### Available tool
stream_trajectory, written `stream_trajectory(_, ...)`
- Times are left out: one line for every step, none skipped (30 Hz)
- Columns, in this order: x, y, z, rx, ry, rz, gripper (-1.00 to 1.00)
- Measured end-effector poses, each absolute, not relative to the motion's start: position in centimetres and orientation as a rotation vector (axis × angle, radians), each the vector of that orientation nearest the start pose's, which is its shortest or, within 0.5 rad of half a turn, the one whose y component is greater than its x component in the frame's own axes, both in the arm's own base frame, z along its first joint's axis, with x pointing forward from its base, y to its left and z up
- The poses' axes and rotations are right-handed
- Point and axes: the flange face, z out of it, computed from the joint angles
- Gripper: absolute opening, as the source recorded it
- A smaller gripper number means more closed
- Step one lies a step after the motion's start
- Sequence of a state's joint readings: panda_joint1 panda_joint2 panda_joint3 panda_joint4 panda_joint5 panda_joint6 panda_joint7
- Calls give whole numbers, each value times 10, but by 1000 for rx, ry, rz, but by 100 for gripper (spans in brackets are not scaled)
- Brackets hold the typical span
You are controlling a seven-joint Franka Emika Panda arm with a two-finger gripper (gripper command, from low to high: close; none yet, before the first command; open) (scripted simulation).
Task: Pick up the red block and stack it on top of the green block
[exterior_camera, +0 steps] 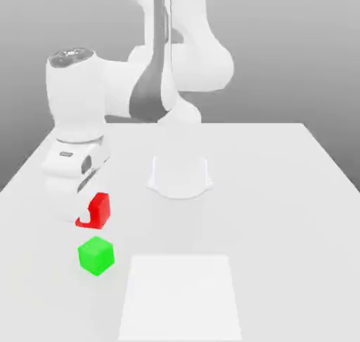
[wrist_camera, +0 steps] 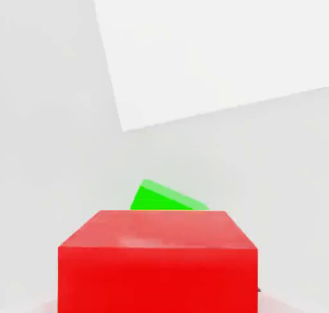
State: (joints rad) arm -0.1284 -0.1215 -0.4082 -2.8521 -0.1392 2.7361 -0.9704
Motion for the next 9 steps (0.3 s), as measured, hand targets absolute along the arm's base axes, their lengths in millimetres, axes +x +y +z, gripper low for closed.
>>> stream_trajectory(315, -175, 221, -3022, -876, 9, -100)
stream_trajectory(315, -175, 215, -3022, -876, 9, -100)
stream_trajectory(316, -174, 208, -3020, -882, 8, -100)
stream_trajectory(316, -173, 201, -3019, -882, 7, -100)
stream_trajectory(315, -173, 193, -3017, -882, 5, -100)
stream_trajectory(315, -171, 186, -3013, -887, 3, -100)
stream_trajectory(314, -171, 181, -3013, -885, 2, 100)
stream_trajectory(314, -171, 181, -3013, -885, 2, 100)
stream_trajectory(314, -171, 181, -3013, -885, 2, 100)
